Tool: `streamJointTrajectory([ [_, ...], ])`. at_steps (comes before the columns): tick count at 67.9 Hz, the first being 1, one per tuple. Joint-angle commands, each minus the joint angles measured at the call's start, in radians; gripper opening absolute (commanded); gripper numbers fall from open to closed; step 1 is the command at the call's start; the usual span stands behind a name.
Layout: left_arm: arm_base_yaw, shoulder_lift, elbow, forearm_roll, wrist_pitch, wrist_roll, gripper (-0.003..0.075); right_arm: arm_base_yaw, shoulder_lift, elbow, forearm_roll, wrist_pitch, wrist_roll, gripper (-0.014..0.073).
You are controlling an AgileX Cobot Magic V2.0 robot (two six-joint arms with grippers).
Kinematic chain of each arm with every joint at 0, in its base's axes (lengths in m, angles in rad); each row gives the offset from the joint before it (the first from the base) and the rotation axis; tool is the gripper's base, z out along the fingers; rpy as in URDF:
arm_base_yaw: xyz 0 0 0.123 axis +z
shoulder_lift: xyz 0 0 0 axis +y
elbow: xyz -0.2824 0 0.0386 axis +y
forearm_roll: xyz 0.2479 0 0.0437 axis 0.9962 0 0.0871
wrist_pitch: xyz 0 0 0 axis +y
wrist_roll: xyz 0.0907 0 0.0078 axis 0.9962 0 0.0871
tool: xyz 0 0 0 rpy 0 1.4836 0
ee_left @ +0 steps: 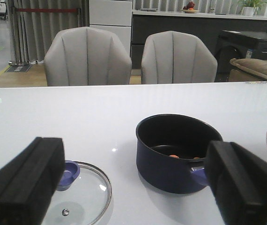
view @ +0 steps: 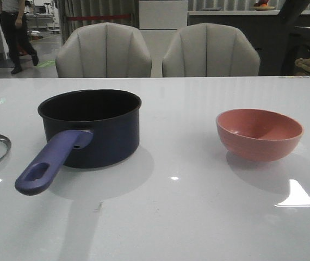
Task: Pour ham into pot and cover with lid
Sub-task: 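Move the left gripper over the lid and grasp the purple knob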
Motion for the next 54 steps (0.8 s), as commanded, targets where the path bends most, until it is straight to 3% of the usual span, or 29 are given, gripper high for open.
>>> streamJointTrajectory([
  [1, -0.008, 0.011, -0.029, -0.002, -0.080, 0.000, 0.0634, 0.013, -0.122, 0.070, 0.018, -0.157, -0.013, 0.0463],
  [23, -0.008, 0.011, -0.029, -0.002, -0.080, 0.000, 0.0634, 0.015, -0.500, 0.402, 0.018, -0.340, -0.013, 0.0463],
  [54, -0.008, 0.011, -0.029, -0.002, -0.085, 0.000, 0.0634, 0.015, -1.077, 0.811, 0.017, -0.420, -0.013, 0.0463],
])
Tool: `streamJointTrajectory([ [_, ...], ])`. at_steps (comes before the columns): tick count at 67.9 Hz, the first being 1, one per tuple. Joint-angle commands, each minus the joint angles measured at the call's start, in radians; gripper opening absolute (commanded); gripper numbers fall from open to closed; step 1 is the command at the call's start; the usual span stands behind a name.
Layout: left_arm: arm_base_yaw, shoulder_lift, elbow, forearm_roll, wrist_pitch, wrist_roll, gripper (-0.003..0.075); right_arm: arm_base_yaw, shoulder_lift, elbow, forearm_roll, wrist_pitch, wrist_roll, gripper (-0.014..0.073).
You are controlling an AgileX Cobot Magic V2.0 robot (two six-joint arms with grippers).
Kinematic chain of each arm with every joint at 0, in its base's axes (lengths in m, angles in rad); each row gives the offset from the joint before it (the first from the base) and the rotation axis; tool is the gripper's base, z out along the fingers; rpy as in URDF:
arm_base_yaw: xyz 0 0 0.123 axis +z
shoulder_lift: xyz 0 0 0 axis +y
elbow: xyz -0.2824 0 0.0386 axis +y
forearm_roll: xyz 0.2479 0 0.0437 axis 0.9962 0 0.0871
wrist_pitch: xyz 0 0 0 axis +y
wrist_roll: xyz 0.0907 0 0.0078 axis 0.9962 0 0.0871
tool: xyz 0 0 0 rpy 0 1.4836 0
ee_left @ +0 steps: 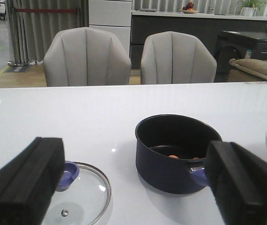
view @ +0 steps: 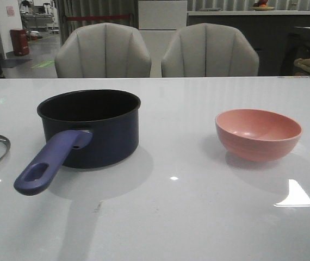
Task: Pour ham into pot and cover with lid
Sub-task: 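Move the left gripper over the lid and grasp the purple knob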
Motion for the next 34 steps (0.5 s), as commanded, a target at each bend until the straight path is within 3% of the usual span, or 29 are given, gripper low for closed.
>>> streamJointTrajectory([
  [1, -0.008, 0.011, -0.029, -0.002, -0.083, 0.000, 0.0634, -0.001, -0.115, 0.044, 0.002, -0.099, -0.011, 0.0463],
  [23, -0.008, 0.011, -0.029, -0.002, -0.083, 0.000, 0.0634, -0.001, -0.205, 0.168, 0.003, -0.081, -0.010, 0.0449],
  [27, -0.008, 0.011, -0.029, -0.002, -0.083, 0.000, 0.0634, -0.001, -0.205, 0.168, 0.002, -0.085, -0.010, 0.0380],
  [34, -0.008, 0.011, -0.029, -0.002, -0.083, 0.000, 0.0634, -0.001, -0.205, 0.168, 0.002, -0.083, -0.010, 0.0176],
])
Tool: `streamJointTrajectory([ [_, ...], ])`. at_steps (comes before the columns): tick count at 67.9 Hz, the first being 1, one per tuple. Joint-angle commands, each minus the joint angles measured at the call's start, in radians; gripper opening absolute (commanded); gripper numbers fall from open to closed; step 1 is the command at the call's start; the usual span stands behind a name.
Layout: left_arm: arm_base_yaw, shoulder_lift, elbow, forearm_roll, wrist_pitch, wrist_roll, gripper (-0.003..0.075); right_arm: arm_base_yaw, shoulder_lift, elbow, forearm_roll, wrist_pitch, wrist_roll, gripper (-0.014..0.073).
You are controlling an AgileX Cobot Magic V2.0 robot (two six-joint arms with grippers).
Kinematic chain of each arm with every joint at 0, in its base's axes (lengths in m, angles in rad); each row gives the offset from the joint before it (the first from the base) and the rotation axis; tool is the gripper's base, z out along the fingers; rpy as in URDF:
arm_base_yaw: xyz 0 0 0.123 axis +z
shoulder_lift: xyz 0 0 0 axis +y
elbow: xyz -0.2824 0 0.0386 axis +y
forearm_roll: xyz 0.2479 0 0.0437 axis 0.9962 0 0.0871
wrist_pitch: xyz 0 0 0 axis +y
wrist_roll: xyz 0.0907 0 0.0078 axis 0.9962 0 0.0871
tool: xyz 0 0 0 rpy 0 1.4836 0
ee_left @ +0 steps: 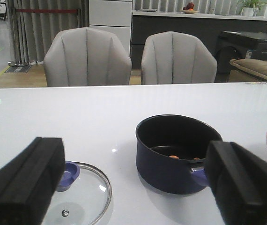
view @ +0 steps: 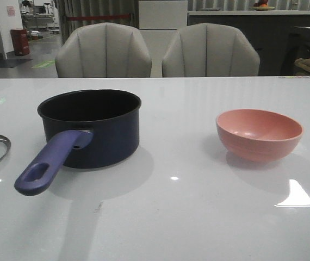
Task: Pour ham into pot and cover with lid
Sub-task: 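Move the left gripper over the lid and grasp the purple knob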
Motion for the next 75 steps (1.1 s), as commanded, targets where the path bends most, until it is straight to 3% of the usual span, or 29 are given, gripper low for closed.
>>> streamJointTrajectory([
  [1, -0.008, 0.011, -0.029, -0.002, -0.083, 0.000, 0.0634, -0.001, 0.008, -0.026, 0.002, -0.082, -0.010, 0.0153],
  [3, -0.008, 0.011, -0.029, -0.002, -0.083, 0.000, 0.0634, -0.001, 0.008, -0.026, 0.002, -0.082, -0.010, 0.0120],
  [26, -0.008, 0.016, -0.037, -0.004, -0.048, 0.000, 0.0636, -0.001, 0.008, -0.026, 0.002, -0.077, -0.010, 0.0150],
  [37, -0.008, 0.117, -0.102, 0.011, 0.012, -0.002, 0.0672, -0.001, 0.008, -0.026, 0.002, -0.077, -0.010, 0.0150],
  [52, 0.009, 0.397, -0.241, 0.035, 0.012, -0.012, 0.0680, -0.001, 0.008, -0.026, 0.002, -0.077, -0.010, 0.0150],
  [65, 0.107, 0.700, -0.366, 0.033, 0.014, -0.065, 0.0680, -0.001, 0.008, -0.026, 0.002, -0.077, -0.010, 0.0150],
  [75, 0.184, 0.896, -0.465, 0.013, 0.088, -0.065, 0.0680, -0.001, 0.008, -0.026, 0.002, -0.077, -0.010, 0.0150],
])
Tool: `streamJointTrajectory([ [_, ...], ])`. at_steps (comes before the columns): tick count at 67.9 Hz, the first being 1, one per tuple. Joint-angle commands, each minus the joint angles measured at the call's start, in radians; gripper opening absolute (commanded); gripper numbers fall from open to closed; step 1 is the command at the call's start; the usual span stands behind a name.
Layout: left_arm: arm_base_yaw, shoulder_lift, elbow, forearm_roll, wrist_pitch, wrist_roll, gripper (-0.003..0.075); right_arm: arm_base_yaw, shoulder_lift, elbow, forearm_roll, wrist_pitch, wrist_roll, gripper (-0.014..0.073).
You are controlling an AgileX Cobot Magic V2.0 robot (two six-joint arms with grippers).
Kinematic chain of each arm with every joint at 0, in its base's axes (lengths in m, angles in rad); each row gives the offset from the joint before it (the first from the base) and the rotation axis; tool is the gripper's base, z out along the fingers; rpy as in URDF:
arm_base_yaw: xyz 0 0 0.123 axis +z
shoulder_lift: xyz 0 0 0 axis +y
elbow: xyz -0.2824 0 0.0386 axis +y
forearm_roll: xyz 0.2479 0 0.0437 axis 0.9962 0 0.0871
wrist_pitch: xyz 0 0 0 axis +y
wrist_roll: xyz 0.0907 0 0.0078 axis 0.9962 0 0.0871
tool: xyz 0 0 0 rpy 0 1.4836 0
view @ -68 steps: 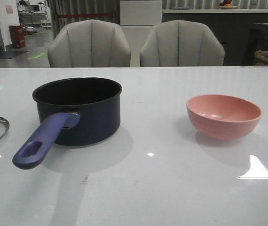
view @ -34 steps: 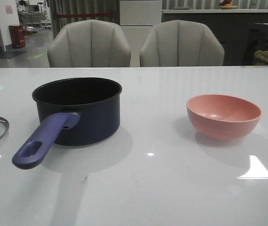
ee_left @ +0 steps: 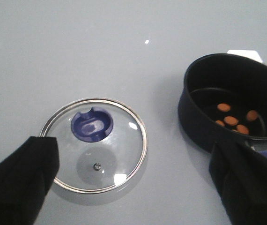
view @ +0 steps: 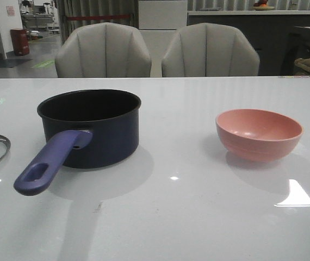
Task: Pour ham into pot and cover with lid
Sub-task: 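Move the left gripper over the lid and grasp the purple knob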
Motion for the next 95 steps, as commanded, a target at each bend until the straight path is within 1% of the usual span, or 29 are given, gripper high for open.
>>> streamJointTrajectory([
  [1, 0.042, 0.134, -0.096, -0.018, 0.001, -0.017, 0.0680, -0.001, 0.010, -0.026, 0.002, -0.077, -0.010, 0.0150],
  [11, 0.074, 0.350, -0.237, -0.018, 0.161, -0.017, 0.0680, -0.001, 0.010, -0.026, 0.002, -0.077, -0.010, 0.0150],
  [21, 0.080, 0.523, -0.365, -0.018, 0.238, -0.017, 0.0680, -0.001, 0.010, -0.026, 0.002, -0.077, -0.010, 0.0150],
  [37, 0.086, 0.733, -0.557, -0.025, 0.369, -0.017, 0.0680, -0.001, 0.010, -0.026, 0.002, -0.077, -0.010, 0.0150],
  [50, 0.139, 0.837, -0.648, -0.059, 0.402, -0.042, 0.0680, -0.001, 0.010, -0.026, 0.002, -0.077, -0.010, 0.0150],
  [65, 0.142, 0.934, -0.738, -0.063, 0.458, -0.041, 0.0680, -0.001, 0.010, -0.026, 0.002, -0.077, -0.010, 0.0150],
  [79, 0.142, 1.007, -0.782, -0.061, 0.490, -0.041, 0.0680, -0.001, 0.010, -0.026, 0.002, -0.077, -0.010, 0.0150],
  [95, 0.142, 1.076, -0.784, -0.047, 0.496, -0.041, 0.0678, -0.001, 0.010, -0.026, 0.002, -0.077, -0.010, 0.0150],
])
